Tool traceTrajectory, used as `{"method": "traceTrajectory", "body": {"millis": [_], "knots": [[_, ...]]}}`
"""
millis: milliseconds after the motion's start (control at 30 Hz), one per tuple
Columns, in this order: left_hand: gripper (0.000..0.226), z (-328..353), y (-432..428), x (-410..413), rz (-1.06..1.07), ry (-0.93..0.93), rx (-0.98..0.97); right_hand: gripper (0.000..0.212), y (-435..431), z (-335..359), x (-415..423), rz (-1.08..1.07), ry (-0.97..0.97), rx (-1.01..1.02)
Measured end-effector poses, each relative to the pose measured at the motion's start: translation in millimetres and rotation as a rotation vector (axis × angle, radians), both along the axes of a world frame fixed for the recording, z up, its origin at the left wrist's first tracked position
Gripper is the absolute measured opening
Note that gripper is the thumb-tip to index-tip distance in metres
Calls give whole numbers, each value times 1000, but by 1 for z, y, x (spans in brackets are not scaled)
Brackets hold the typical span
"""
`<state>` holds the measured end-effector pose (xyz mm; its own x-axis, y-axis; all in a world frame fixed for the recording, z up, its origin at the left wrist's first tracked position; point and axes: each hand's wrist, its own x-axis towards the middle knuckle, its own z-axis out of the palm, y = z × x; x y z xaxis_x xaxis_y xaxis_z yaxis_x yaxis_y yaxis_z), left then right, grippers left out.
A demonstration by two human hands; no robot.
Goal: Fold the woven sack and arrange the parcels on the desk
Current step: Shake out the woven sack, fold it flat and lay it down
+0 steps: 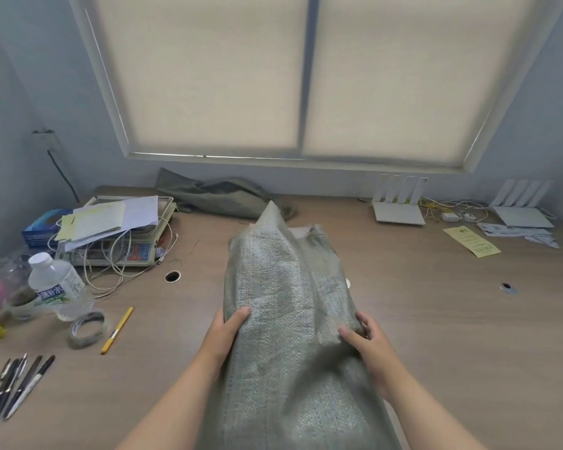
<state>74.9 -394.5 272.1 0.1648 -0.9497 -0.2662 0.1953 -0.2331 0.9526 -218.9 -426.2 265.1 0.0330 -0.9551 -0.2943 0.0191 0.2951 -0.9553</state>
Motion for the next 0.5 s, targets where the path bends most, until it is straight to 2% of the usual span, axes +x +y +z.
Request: {"method": "traceTrajectory", "body": {"millis": [33, 133, 267, 400, 500], "knots": [[60, -2, 2, 0, 7, 4, 1, 85, 2, -2, -1, -4, 21, -19], [65, -8, 13, 3, 6, -23, -7, 68, 14, -7, -3, -21, 119, -87], [116, -32, 44, 14, 4, -160, 43, 84, 42, -21, -17, 29, 281, -123], [114, -63, 91, 24, -30, -210, 148, 93, 72, -37, -39, 97, 444, -64], [119, -81, 116, 28, 4, -228, 216, 101, 95, -49, -48, 117, 450, 16]]}}
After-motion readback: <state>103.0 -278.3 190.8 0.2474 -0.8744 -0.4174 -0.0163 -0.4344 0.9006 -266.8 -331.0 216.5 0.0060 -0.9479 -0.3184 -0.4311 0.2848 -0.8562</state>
